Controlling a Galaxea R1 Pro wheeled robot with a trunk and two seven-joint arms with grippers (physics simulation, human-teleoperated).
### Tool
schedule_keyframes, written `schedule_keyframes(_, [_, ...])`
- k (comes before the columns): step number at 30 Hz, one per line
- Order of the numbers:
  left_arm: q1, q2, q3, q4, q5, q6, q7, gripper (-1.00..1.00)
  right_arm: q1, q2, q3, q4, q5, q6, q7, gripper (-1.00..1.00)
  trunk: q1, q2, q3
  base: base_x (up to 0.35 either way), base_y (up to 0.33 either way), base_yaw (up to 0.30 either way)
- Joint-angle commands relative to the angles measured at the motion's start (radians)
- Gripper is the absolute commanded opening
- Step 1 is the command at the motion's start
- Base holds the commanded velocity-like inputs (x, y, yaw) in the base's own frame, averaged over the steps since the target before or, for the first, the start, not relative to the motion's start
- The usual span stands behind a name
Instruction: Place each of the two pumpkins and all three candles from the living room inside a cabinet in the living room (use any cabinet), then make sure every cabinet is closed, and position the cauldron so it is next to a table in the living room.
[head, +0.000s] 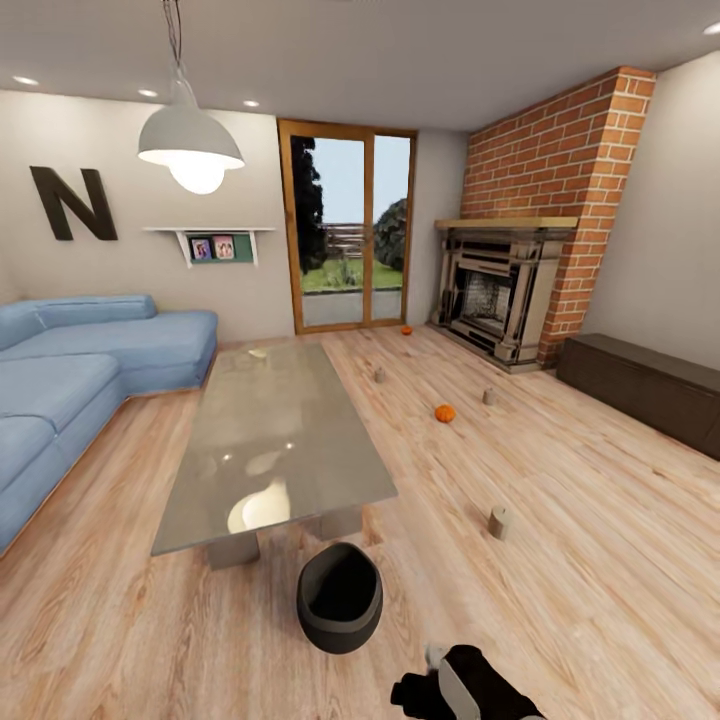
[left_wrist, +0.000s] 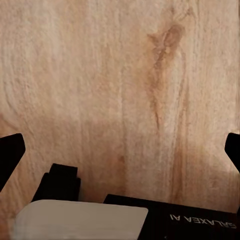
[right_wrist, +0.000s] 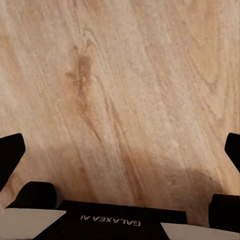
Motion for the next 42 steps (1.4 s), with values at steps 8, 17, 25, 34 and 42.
schedule_keyframes(8, [0.010, -0.018, 0.003, 0.031, 0.000, -0.007, 0.002, 1.00, 0.021, 0.018, -0.001, 0.021, 0.007, -0.003, 0.000, 1.00, -0.031, 0.056, 0.025, 0.000, 0.000, 0.000])
schedule_keyframes(17, [0.012, -0.020, 0.005, 0.081, 0.000, -0.009, 0.002, 1.00, 0.062, 0.015, -0.007, 0.032, 0.007, -0.001, -0.002, 1.00, -0.065, 0.119, 0.053, 0.000, 0.000, 0.000])
schedule_keyframes(25, [0.012, -0.021, 0.005, 0.088, -0.004, -0.005, 0.004, 1.00, 0.063, 0.006, -0.009, 0.034, 0.007, -0.002, -0.006, 1.00, -0.096, 0.175, 0.078, 0.000, 0.000, 0.000])
schedule_keyframes(34, [0.011, -0.021, 0.006, 0.078, -0.006, -0.003, 0.012, 1.00, 0.063, -0.004, -0.012, 0.029, 0.007, -0.006, -0.009, 1.00, -0.130, 0.238, 0.107, 0.000, 0.000, 0.000])
schedule_keyframes(42, [0.012, -0.019, 0.006, 0.075, -0.005, -0.013, 0.129, 1.00, 0.063, -0.048, -0.019, 0.026, 0.007, -0.007, -0.061, 1.00, -0.161, 0.294, 0.132, 0.000, 0.000, 0.000])
